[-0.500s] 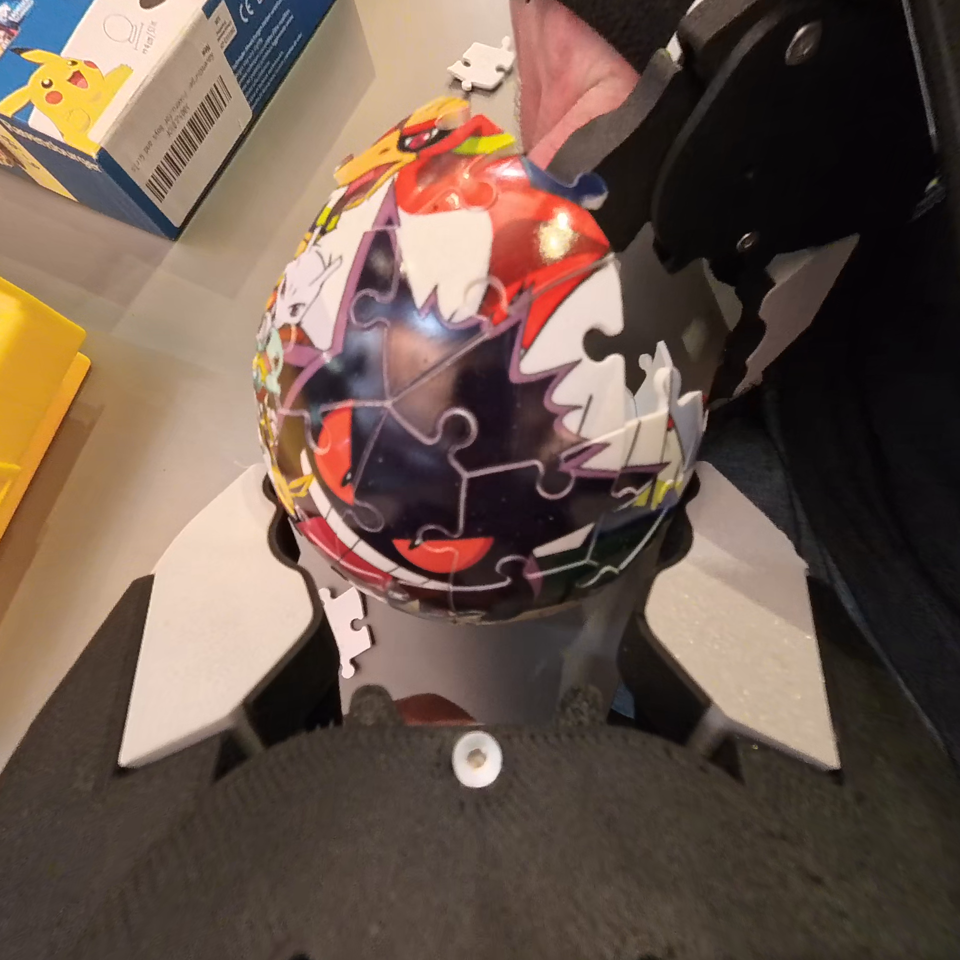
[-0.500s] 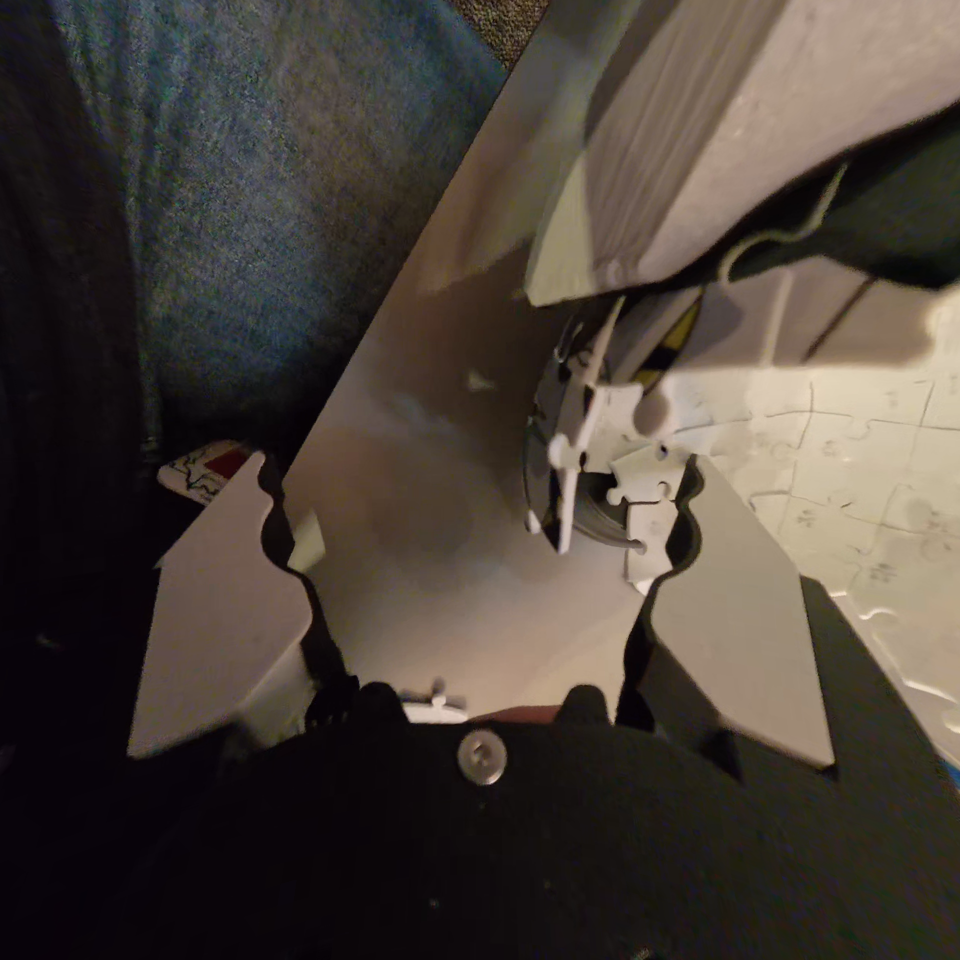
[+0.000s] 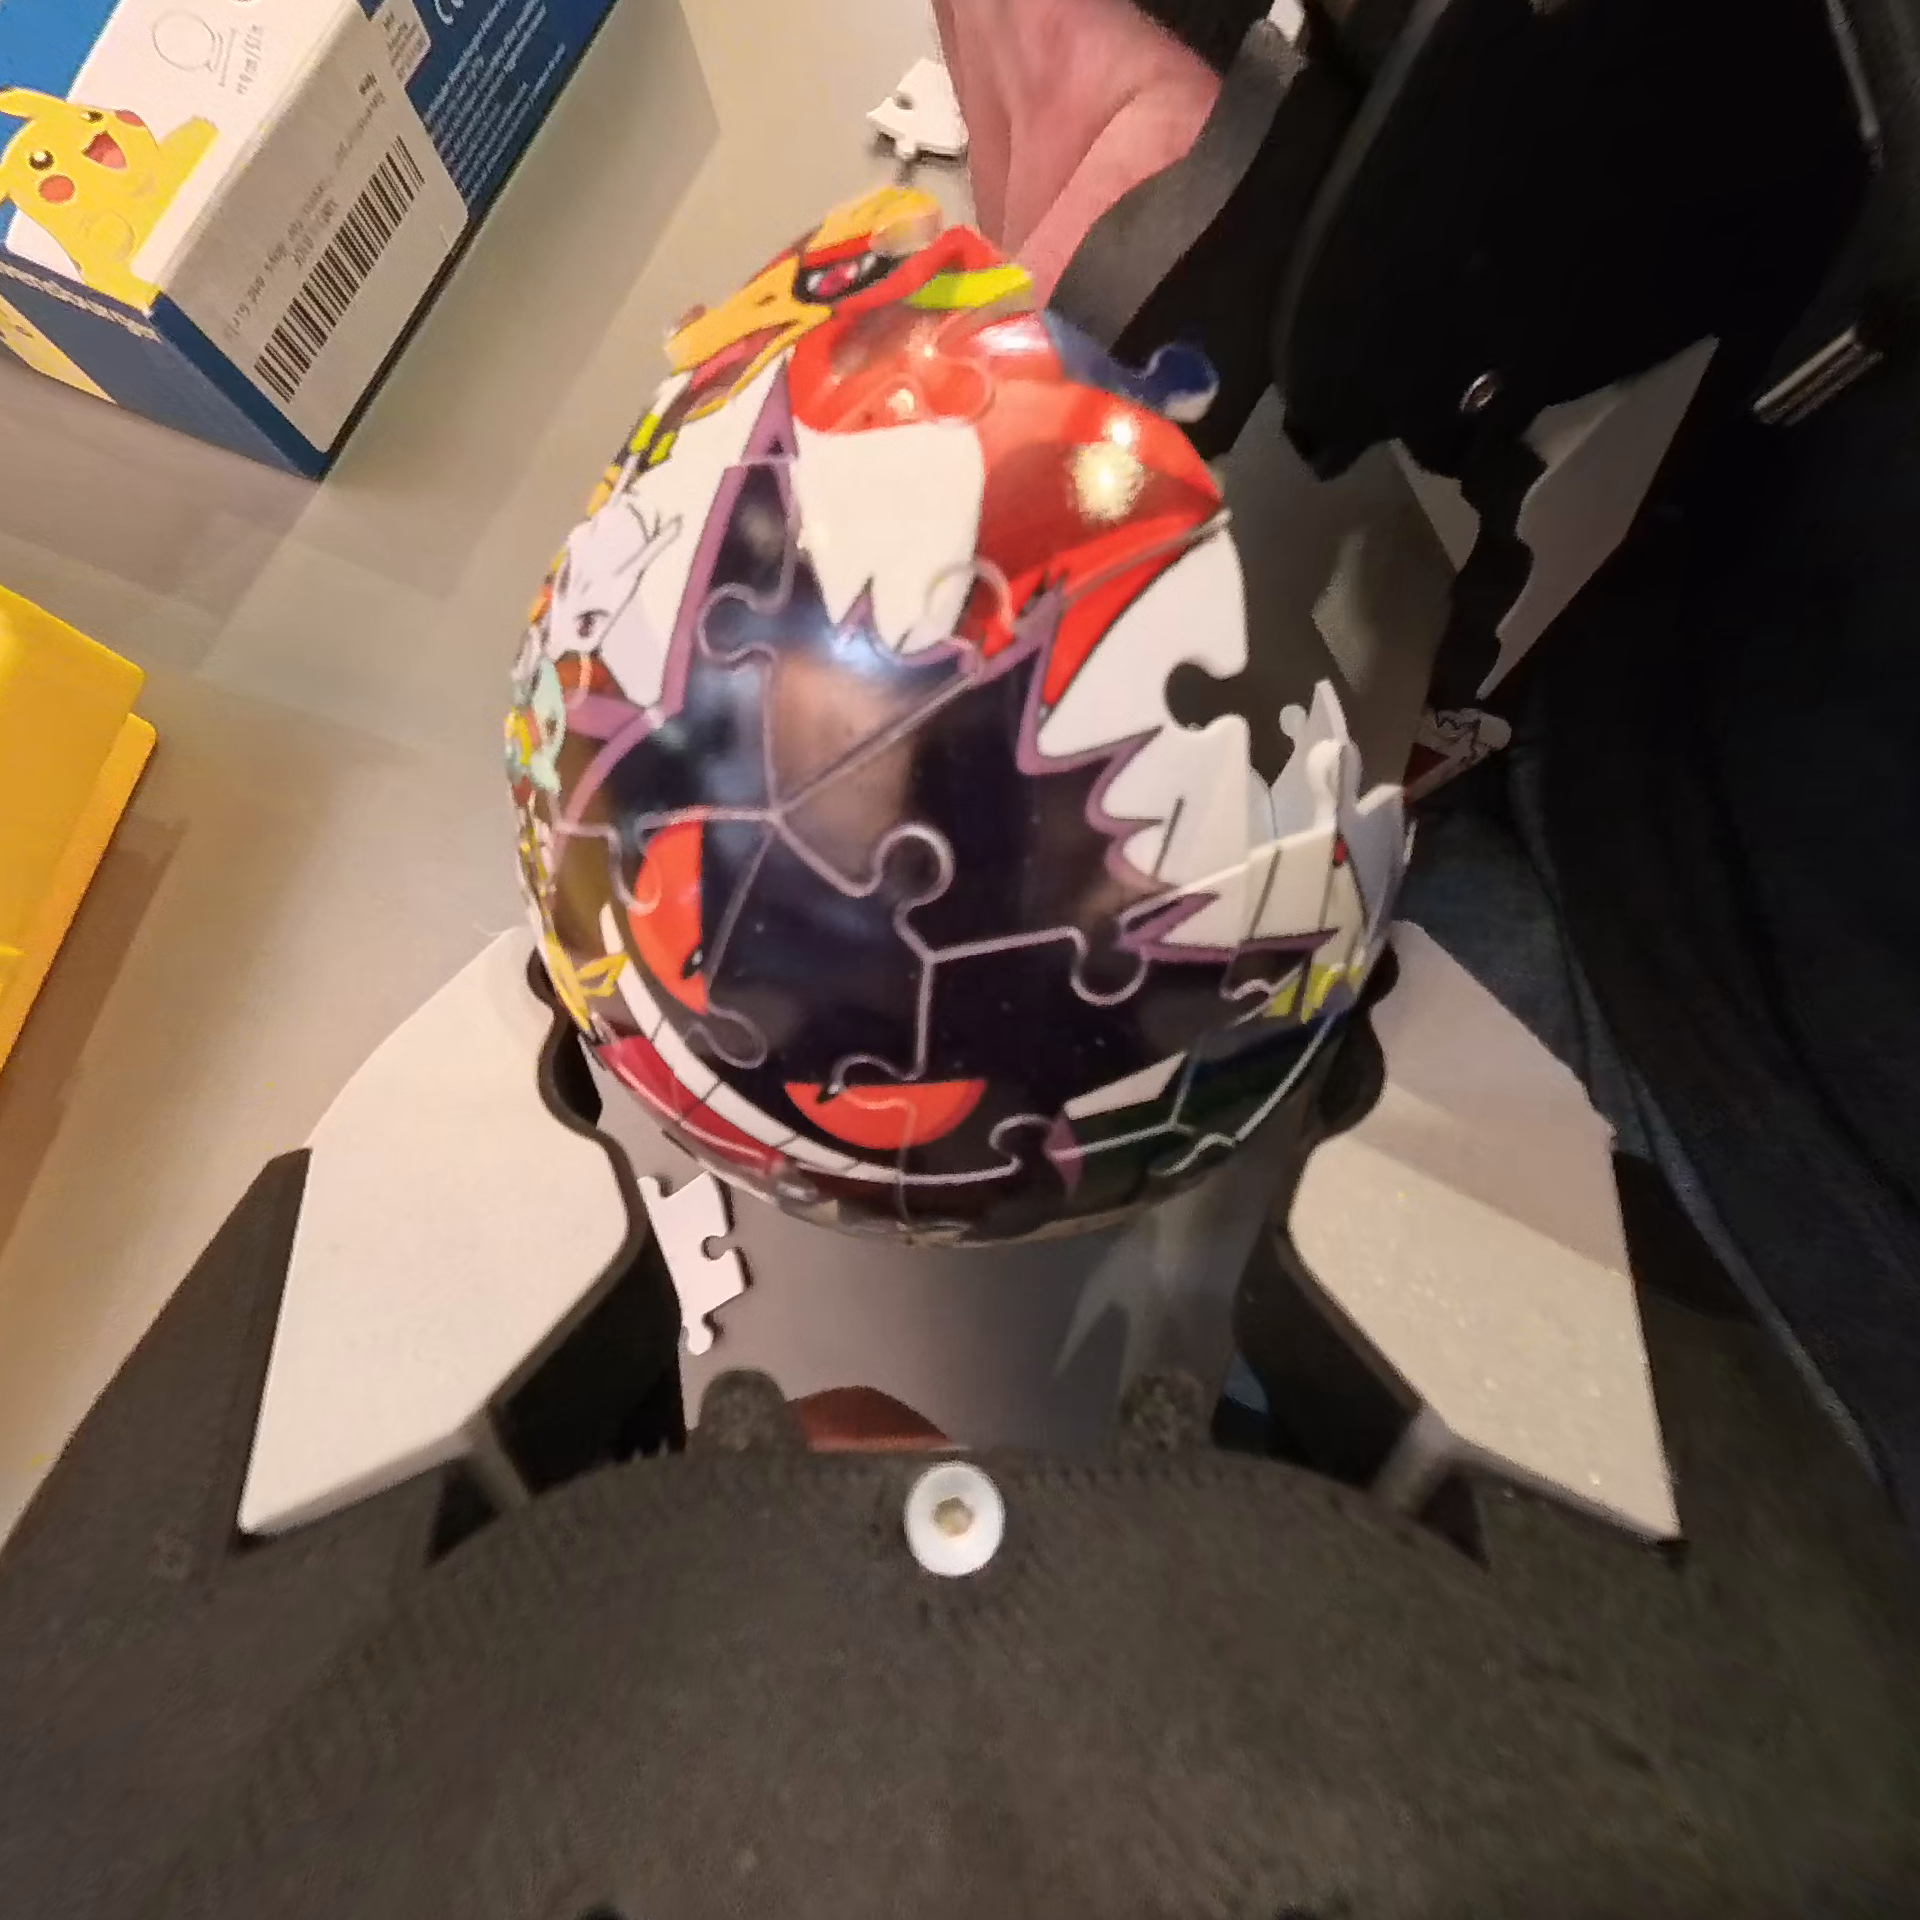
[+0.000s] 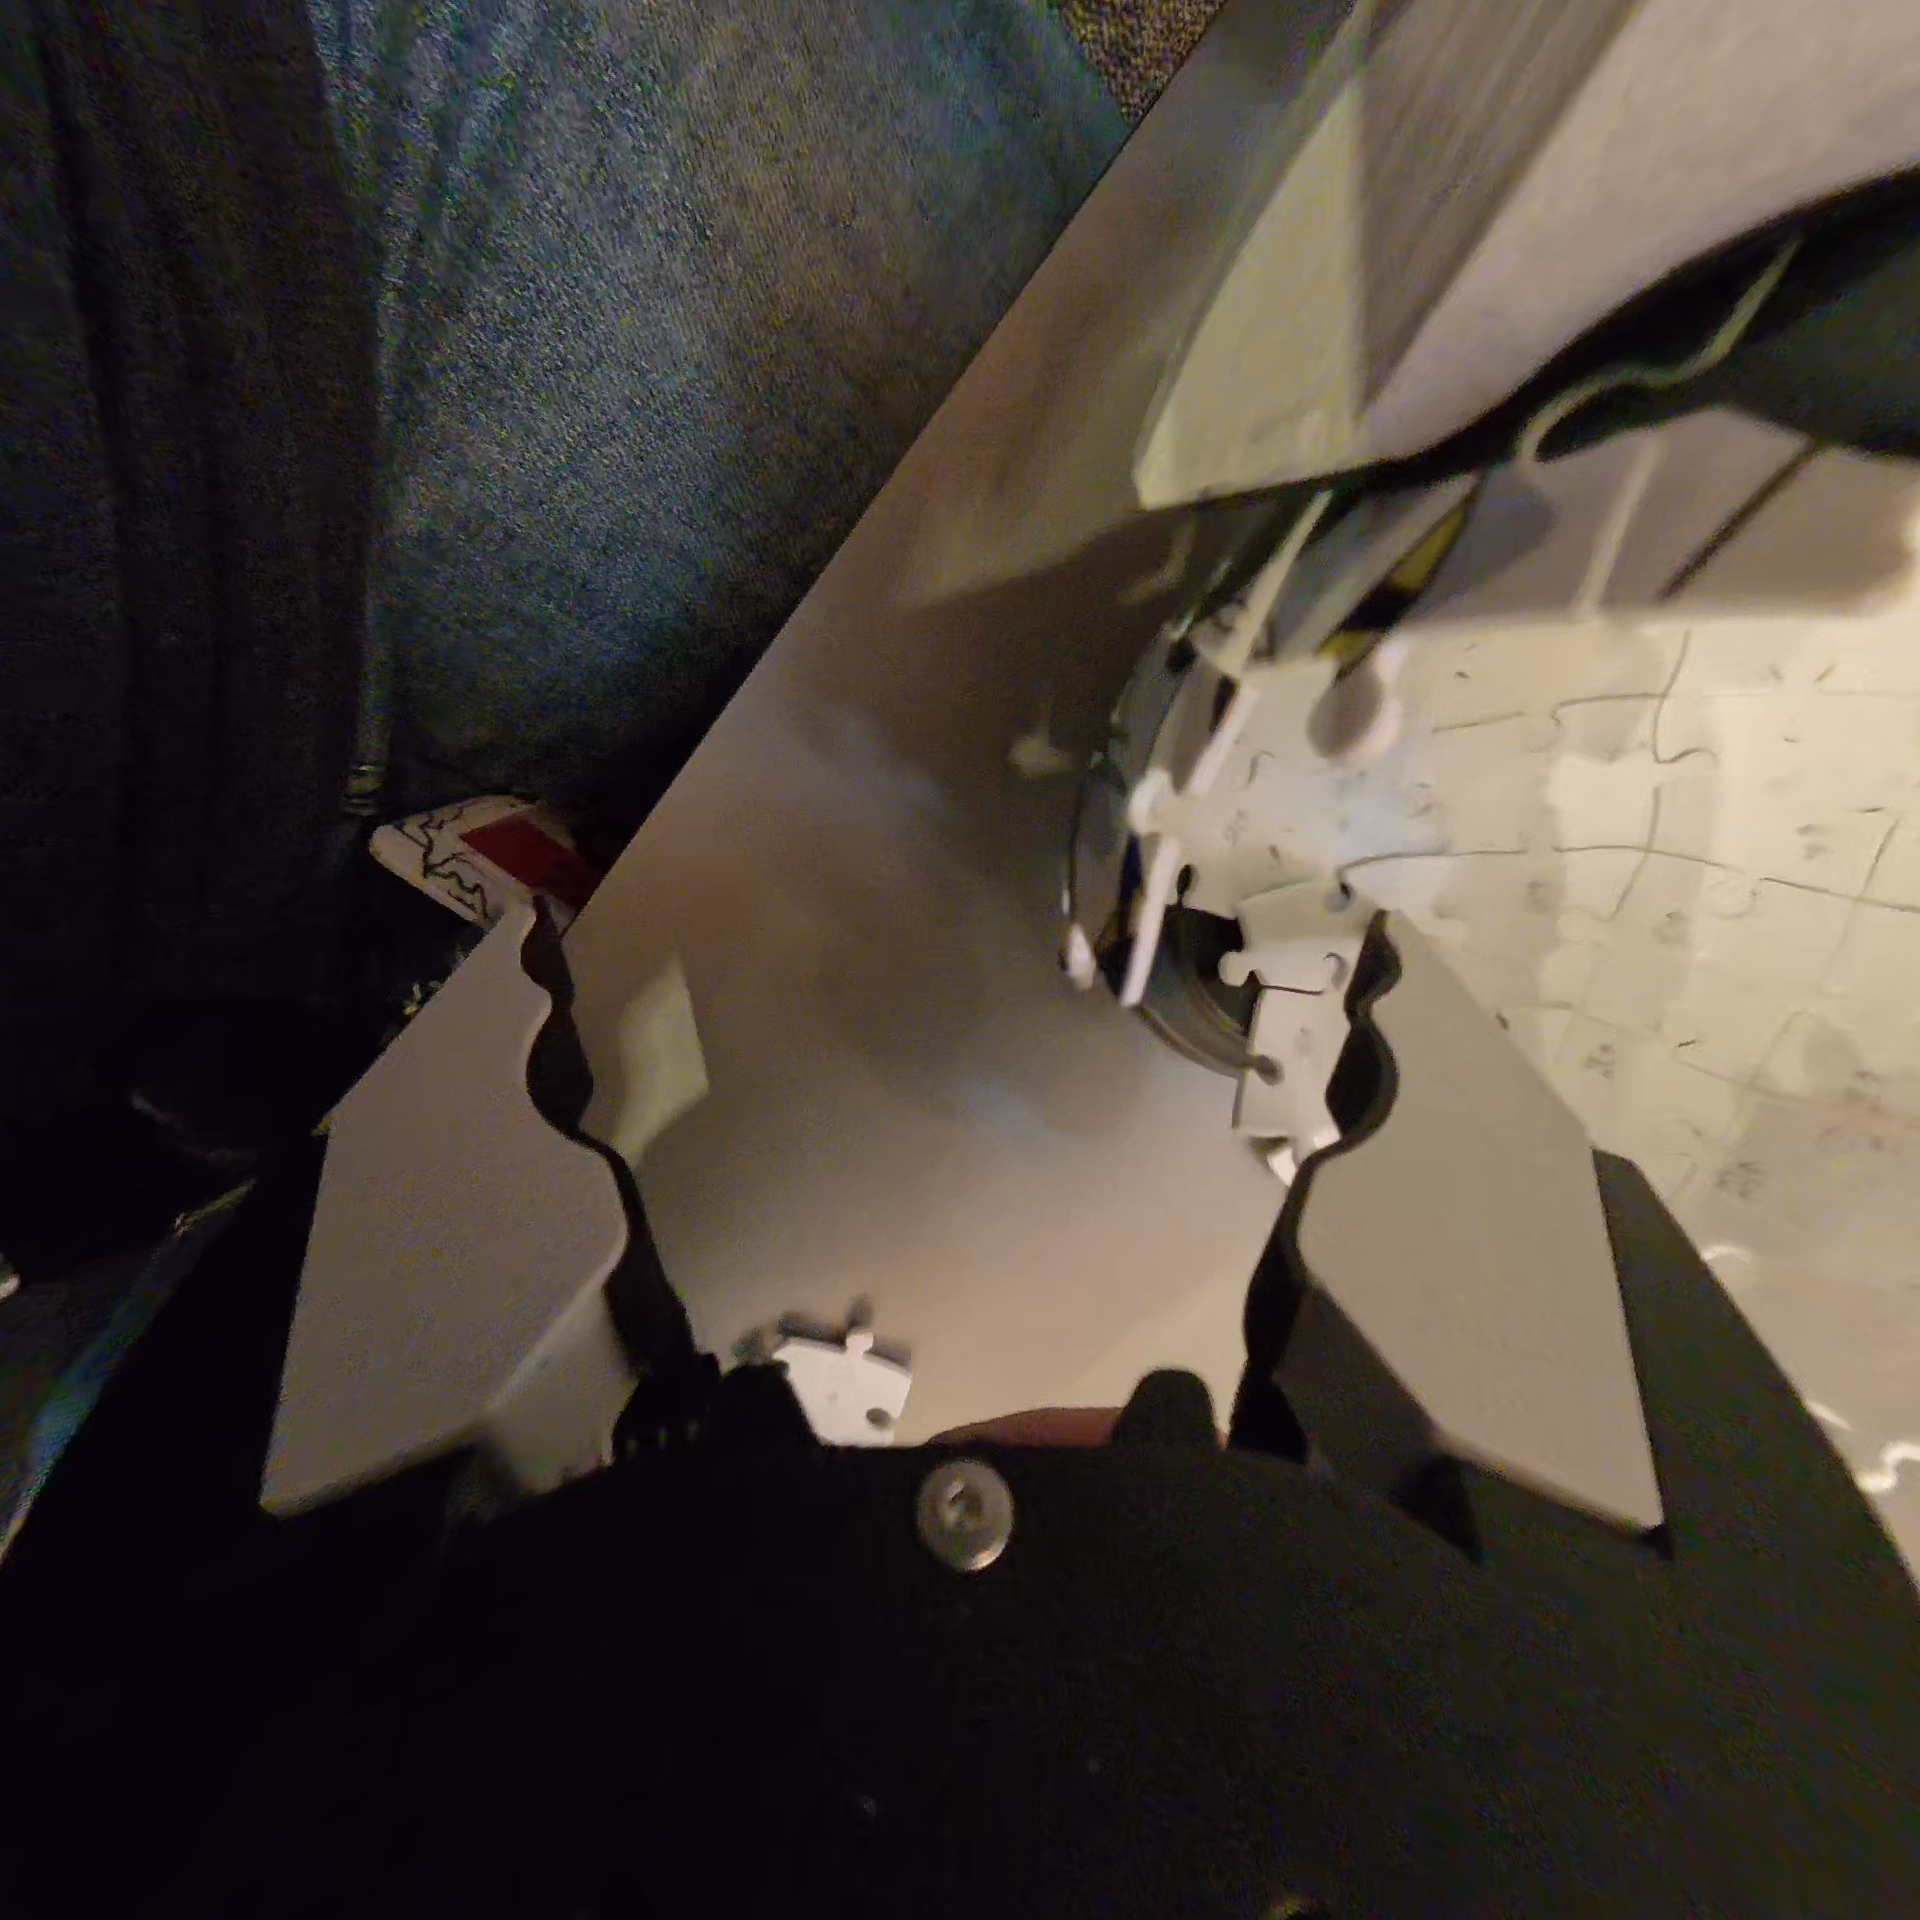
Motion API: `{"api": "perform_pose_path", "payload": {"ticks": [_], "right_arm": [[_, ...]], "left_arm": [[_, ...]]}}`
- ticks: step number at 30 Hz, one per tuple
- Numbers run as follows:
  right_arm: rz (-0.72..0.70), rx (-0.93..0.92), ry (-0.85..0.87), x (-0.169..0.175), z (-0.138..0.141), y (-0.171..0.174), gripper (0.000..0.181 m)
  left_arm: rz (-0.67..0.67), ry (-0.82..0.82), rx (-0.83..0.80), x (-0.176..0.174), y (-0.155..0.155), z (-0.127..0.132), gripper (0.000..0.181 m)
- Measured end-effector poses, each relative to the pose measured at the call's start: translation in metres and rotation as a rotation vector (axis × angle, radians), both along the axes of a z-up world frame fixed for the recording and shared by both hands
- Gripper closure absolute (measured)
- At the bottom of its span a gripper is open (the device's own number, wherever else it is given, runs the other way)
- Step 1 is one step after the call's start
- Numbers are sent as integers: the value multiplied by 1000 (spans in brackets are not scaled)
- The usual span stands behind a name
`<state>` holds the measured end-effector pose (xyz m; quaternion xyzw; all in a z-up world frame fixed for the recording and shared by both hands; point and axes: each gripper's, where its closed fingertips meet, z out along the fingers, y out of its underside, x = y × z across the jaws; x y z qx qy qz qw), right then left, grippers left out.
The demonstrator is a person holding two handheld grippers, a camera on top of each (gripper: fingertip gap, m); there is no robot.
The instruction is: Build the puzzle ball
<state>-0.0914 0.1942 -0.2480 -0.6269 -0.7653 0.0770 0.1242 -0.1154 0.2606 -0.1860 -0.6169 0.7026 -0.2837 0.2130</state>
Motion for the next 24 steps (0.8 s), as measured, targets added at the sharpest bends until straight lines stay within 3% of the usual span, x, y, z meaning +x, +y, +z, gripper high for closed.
{"api": "perform_pose_path", "payload": {"ticks": [24], "right_arm": [[45, -15, -11, -5, -1, -1, 41]], "left_arm": [[-73, 153, -46, -4, 1, 2, 46]]}}
